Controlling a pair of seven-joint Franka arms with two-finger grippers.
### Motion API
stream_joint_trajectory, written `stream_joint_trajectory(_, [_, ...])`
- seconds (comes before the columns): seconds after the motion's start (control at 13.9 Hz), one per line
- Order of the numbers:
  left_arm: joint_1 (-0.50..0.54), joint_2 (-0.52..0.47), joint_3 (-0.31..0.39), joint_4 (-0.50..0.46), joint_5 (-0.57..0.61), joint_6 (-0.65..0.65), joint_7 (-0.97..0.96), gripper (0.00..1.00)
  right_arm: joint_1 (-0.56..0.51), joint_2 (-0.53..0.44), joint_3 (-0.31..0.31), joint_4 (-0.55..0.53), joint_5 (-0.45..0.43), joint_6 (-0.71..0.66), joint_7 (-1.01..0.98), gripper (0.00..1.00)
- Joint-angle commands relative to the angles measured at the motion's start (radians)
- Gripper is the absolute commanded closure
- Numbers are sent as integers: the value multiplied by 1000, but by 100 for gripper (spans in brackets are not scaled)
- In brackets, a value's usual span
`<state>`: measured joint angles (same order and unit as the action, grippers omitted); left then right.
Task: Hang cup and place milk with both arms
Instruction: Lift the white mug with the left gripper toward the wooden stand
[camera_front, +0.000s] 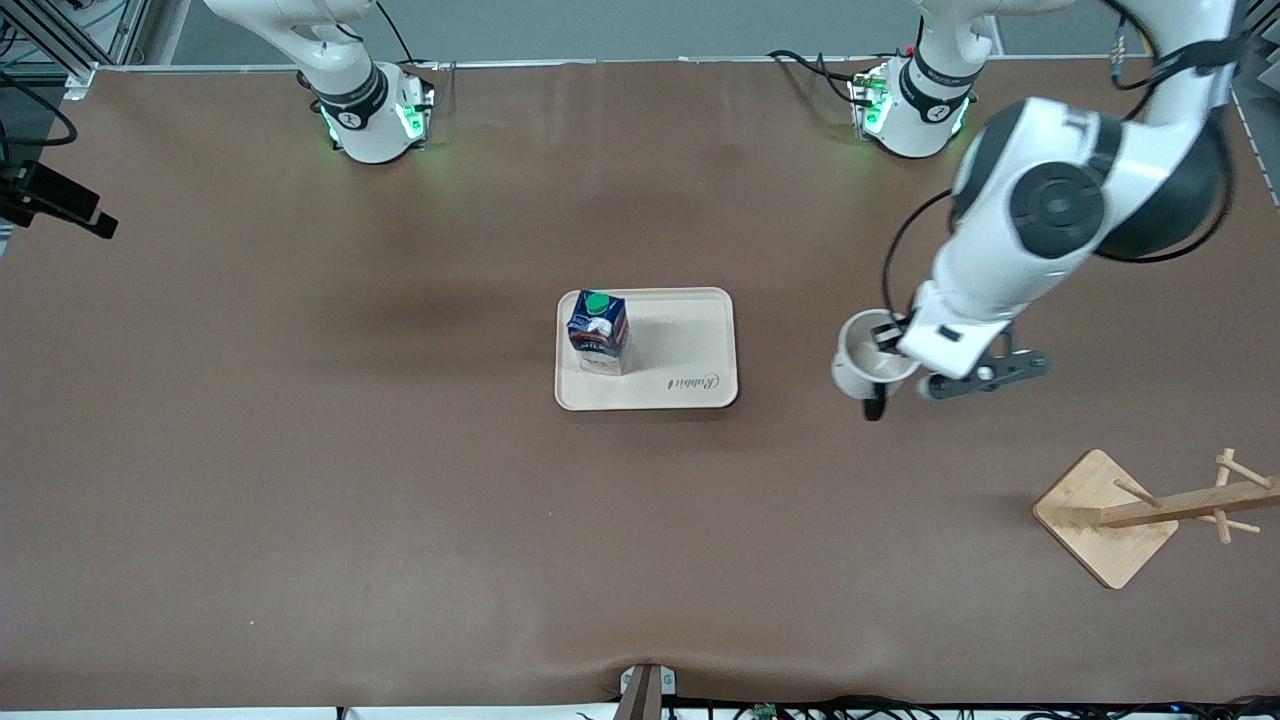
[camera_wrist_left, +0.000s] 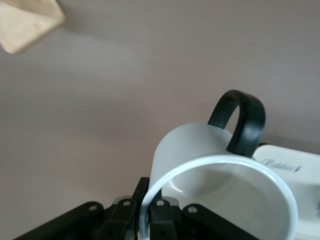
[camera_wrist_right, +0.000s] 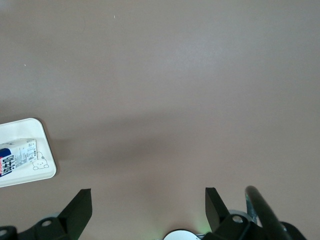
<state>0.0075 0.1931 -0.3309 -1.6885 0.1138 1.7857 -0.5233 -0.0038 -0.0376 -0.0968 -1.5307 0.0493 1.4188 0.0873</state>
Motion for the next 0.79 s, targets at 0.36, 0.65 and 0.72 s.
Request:
stream_joint_trajectory(0.36, [262,-8,-7,124,45,-35,463,100,39,33,6,26,-3,17,9,0])
stream_joint_trajectory(0.65, [317,40,-7,179,125,-34,603,100,85,70,6,12,0,46,23,0])
stream_joint_trajectory(0.72, [334,61,-7,202,124,-34,612,100,97,90,6,9,4,42,19,0])
